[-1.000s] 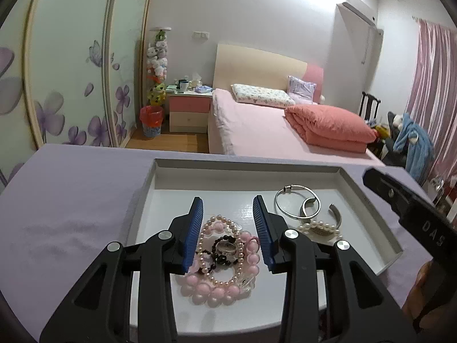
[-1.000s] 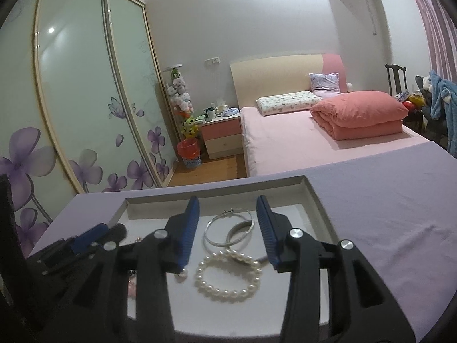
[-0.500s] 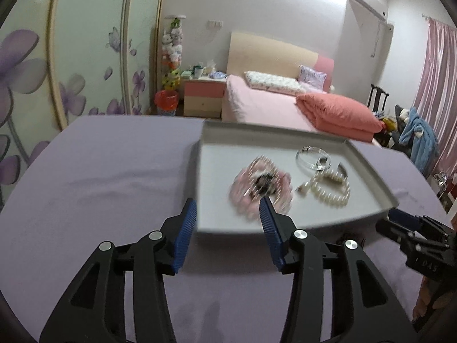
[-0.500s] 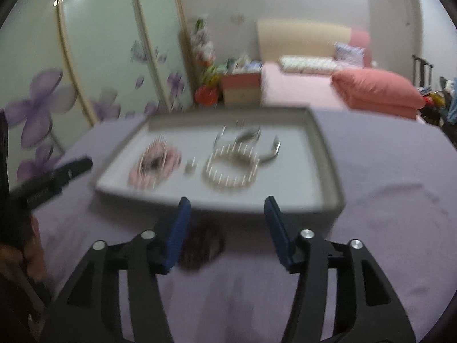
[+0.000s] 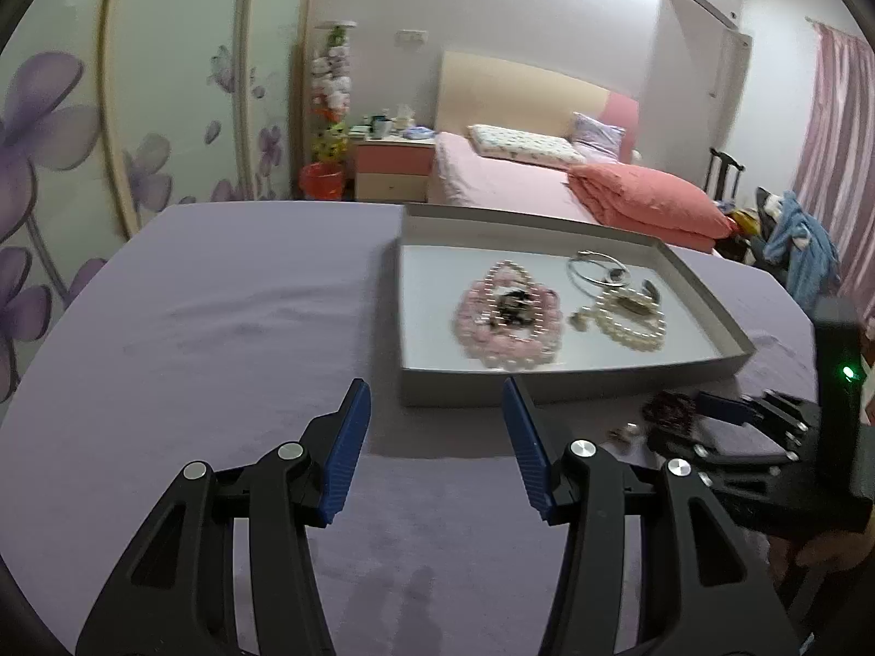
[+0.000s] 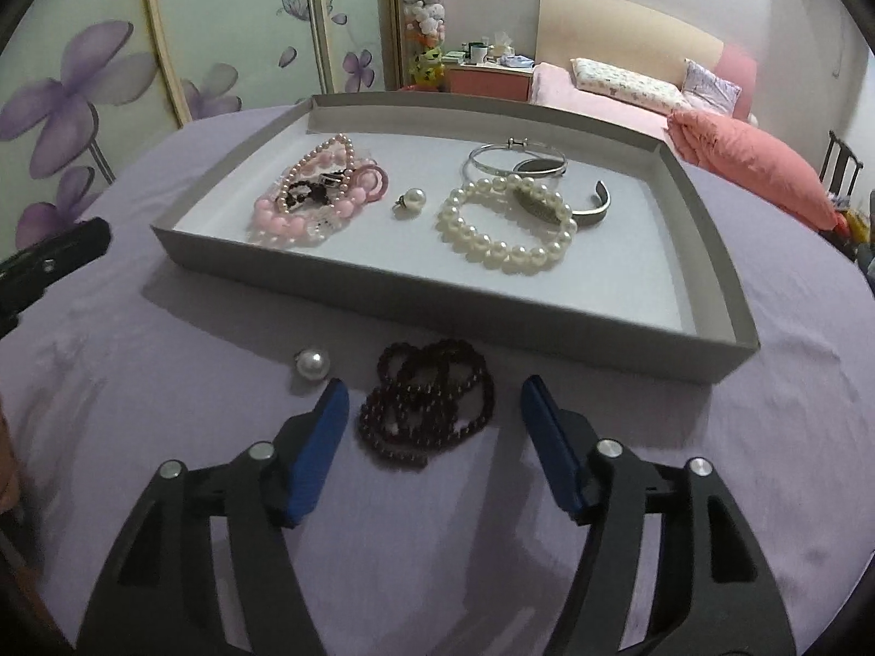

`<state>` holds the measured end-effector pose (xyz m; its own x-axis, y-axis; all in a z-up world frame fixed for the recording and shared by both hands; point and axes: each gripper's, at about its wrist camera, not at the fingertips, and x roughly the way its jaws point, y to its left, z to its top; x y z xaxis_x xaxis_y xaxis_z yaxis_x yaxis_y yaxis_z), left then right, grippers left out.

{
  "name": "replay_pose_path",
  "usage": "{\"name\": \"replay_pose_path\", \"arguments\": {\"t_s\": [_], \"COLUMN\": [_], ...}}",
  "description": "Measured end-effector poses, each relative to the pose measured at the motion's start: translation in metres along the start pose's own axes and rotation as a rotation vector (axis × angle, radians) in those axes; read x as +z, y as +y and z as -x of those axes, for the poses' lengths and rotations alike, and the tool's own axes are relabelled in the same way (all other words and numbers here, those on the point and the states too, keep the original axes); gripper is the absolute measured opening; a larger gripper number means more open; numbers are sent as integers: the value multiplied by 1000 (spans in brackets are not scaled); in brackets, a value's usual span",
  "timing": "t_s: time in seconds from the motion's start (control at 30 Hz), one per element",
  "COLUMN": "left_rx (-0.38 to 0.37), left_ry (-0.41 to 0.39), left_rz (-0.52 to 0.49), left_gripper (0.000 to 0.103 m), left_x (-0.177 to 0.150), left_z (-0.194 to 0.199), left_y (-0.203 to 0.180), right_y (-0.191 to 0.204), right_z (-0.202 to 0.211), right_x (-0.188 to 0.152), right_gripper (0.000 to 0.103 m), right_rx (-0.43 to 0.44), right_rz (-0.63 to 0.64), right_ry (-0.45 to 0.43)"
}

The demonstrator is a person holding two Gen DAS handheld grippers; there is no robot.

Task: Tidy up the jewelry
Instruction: 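Grasp a pearl earring with the left tool while the right tool grasps the dark red beaded bracelet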

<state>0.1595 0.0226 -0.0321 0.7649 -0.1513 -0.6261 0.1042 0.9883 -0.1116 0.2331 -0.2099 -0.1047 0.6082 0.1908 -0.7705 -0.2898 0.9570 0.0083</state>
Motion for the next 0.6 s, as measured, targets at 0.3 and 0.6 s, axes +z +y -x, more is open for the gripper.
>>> {"name": "replay_pose_path", "arguments": {"t_s": [0.3, 0.6], "left_rx": [-116, -100], "left_ry": [79, 180], "left_rz": [-139, -242], "left_gripper": [51, 51], "left_x": [-8, -14], "left_z": [-13, -52], "left_y": [-62, -116], "right_y": [-35, -65], "right_z": [16, 25], "right_x": [-18, -29], "right_gripper": [12, 12], "right_rx": [-56, -70], "right_rz": [-104, -208], "right_ry": [-11, -12]}}
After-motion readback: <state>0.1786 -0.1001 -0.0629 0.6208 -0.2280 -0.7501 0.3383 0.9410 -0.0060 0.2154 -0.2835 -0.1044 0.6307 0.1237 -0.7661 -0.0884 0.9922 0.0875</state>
